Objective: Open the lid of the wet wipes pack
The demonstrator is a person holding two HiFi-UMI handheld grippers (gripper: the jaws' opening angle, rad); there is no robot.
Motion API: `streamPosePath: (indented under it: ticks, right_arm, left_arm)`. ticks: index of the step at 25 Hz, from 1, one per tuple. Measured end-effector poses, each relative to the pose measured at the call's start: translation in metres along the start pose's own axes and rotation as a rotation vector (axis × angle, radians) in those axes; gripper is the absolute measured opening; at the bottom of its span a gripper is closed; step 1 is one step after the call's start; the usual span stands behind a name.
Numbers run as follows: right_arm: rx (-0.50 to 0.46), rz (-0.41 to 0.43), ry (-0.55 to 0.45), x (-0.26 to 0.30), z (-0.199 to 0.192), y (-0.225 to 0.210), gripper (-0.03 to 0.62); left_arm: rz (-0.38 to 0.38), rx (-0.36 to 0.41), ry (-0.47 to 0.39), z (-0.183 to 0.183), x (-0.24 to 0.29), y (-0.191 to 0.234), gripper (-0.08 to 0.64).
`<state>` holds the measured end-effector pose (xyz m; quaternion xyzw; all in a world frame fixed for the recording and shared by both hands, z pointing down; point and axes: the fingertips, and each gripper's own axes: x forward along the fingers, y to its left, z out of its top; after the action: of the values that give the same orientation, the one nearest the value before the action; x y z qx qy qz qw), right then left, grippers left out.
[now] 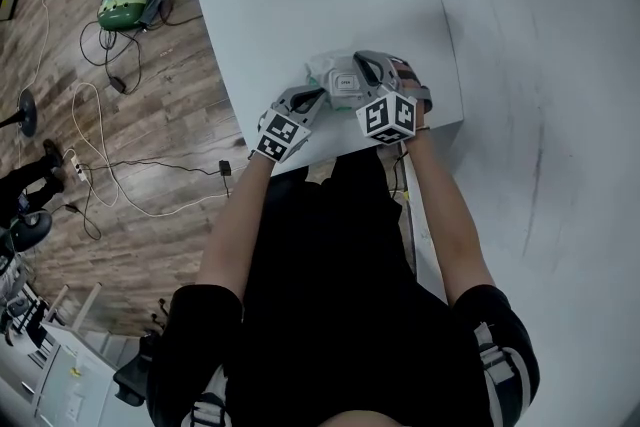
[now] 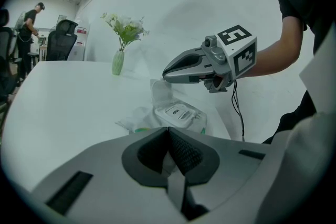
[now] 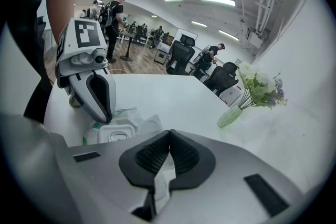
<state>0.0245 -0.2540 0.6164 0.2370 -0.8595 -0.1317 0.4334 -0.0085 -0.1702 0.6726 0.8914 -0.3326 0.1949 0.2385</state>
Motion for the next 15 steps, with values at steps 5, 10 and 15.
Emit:
streamPosePath:
  ticks: [5, 10, 15]
  right_arm:
    - [0.014, 0.014, -0.013, 0.012, -0.007, -0.008, 0.017]
    - [0.038, 0.037, -0.006, 0.019, -0.019, -0.006, 0.017]
    - [0.056, 0.066, 0.006, 0.027, -0.033, -0.001, 0.017]
  left_arm:
    - [0.007, 0.005, -0.005, 0.004, 0.003, 0.004, 0.023]
    - [0.016, 0.011, -0.005, 0.002, 0.004, 0.001, 0.023]
    - [0.022, 0.018, -0.007, 0.002, 0.007, 0.003, 0.023]
